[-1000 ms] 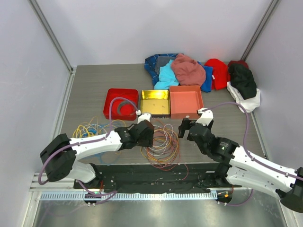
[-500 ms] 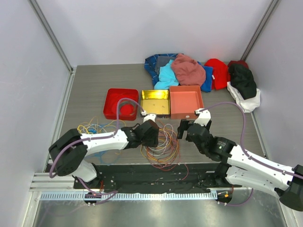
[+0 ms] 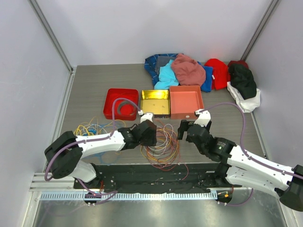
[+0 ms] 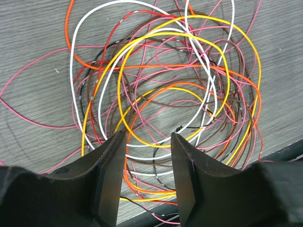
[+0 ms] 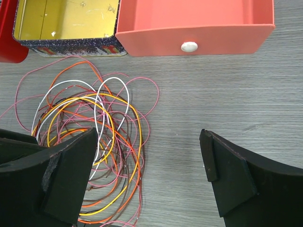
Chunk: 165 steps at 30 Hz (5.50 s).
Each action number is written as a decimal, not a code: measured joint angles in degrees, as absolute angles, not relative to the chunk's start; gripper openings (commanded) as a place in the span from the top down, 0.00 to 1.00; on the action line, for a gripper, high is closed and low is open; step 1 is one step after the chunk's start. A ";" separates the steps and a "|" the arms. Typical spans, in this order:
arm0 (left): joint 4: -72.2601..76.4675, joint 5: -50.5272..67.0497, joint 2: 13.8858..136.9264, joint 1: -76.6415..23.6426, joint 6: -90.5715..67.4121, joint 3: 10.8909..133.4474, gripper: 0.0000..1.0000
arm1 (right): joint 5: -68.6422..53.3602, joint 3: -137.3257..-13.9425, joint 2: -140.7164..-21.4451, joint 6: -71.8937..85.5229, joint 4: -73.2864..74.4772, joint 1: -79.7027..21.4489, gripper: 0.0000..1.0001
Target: Untangle the cables
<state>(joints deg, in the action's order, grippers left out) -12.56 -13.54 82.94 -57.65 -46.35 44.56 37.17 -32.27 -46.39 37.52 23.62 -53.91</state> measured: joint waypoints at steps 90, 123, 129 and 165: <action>-19.31 -16.60 65.39 -57.65 -52.07 30.09 0.70 | 15.29 -30.39 -61.49 37.17 8.23 -54.08 0.31; -11.86 -15.94 65.67 -57.65 -55.51 27.57 0.62 | 14.92 -30.33 -61.43 37.28 8.56 -54.22 0.25; -11.94 -16.10 66.46 -57.65 -56.36 27.18 0.63 | 14.92 -30.30 -61.43 37.32 8.62 -54.22 0.26; -32.88 -27.29 48.14 -57.76 -39.62 62.52 1.00 | 15.38 -31.59 -51.68 35.55 9.54 -54.28 0.16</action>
<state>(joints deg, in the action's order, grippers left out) -32.88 -27.29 48.14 -57.76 -39.62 62.52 15.38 -31.59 -51.68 35.55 9.54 -54.28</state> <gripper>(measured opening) 0.012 0.836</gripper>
